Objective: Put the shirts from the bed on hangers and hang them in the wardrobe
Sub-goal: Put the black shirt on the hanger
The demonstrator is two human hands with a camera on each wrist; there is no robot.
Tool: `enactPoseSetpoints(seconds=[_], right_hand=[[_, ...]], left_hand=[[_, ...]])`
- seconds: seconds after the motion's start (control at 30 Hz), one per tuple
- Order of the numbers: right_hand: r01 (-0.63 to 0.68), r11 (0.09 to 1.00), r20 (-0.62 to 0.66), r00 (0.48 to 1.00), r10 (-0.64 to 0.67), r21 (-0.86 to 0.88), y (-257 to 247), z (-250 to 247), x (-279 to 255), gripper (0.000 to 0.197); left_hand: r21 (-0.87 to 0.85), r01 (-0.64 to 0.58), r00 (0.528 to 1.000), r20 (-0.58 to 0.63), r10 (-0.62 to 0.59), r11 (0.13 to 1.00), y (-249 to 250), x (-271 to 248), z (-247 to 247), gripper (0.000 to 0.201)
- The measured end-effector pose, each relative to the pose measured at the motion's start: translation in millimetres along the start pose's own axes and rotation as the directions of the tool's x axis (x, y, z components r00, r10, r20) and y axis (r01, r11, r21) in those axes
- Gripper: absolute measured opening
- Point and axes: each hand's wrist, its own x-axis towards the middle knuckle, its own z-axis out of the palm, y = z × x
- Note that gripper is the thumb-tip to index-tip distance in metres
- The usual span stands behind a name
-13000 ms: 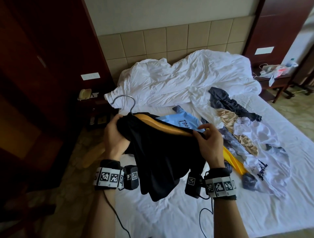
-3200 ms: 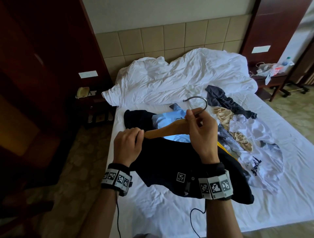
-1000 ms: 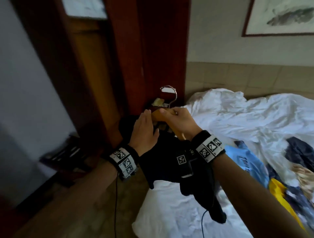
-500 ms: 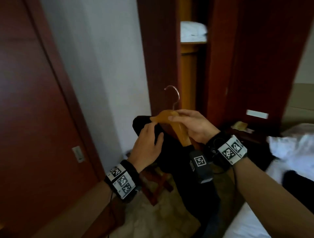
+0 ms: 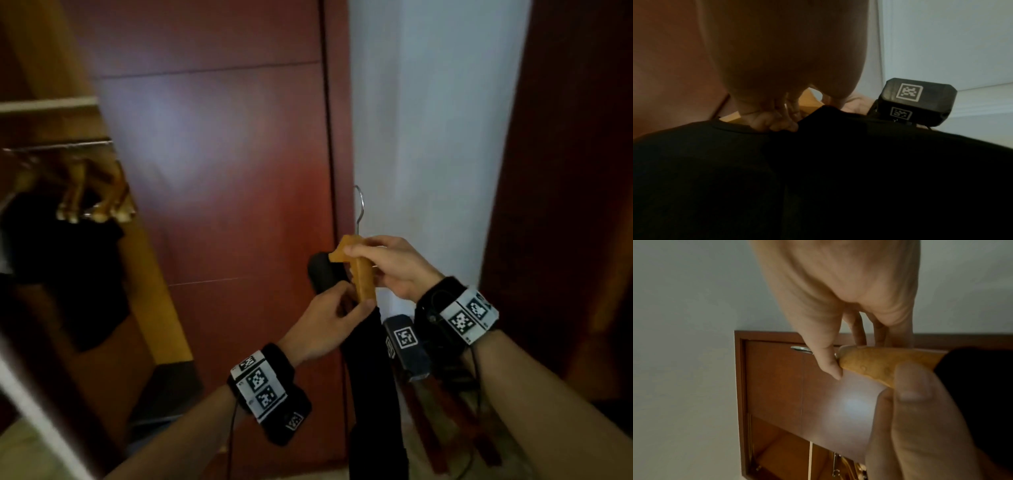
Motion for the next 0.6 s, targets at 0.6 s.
enactPoseSetpoints(seconds=[0.6], right_hand=[[0.041, 0.997, 0.683, 0.727, -0.072, 0.061, -0.4, 381.7, 252.6, 0.033]], left_hand=[[-0.238, 0.32, 0.828, -0.4, -0.393, 0.917, -231.2, -25.5, -308.8, 0.047]])
